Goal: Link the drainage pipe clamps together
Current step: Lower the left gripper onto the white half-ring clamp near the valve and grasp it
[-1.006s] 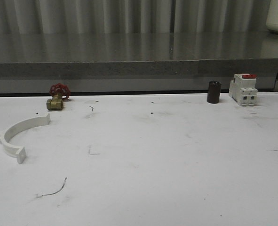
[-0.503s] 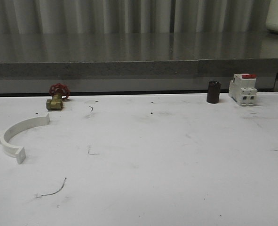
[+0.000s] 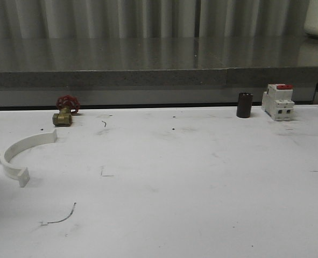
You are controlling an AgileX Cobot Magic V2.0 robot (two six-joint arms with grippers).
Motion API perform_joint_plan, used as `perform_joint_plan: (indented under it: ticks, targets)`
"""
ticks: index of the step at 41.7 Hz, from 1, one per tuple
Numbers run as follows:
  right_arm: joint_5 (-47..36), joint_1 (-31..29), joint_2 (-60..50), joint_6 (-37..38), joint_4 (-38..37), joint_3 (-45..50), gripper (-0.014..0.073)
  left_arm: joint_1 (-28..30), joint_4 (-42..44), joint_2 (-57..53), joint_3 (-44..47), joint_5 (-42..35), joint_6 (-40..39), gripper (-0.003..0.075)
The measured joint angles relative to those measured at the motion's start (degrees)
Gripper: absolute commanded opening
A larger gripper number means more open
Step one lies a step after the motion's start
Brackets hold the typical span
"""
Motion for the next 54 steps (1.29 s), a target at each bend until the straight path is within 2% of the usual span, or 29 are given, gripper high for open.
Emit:
perform_joint_plan:
  ticks: [22, 44, 48, 54]
  targets:
    - [0.0, 0.0, 0.0, 0.0, 0.0, 0.0, 0.0467, 0.1, -0.4, 24.9, -10.8, -0.3, 0.0, 0.0458]
    - [0.0, 0.0, 0.0, 0.0, 0.0, 0.0, 0.0467, 2.3, -5.5, 33.0, -12.3, -5.6, 0.0, 0.0456]
    - [0.0, 0.0, 0.0, 0.0, 0.0, 0.0, 0.0467, 2.3, -5.6, 33.4, -12.3, -5.7, 0.0, 0.0418]
    - [0.0, 0.0, 0.0, 0.0, 0.0, 0.0, 0.0467, 2.3, -5.7, 33.5, -12.3, -5.7, 0.0, 0.0283]
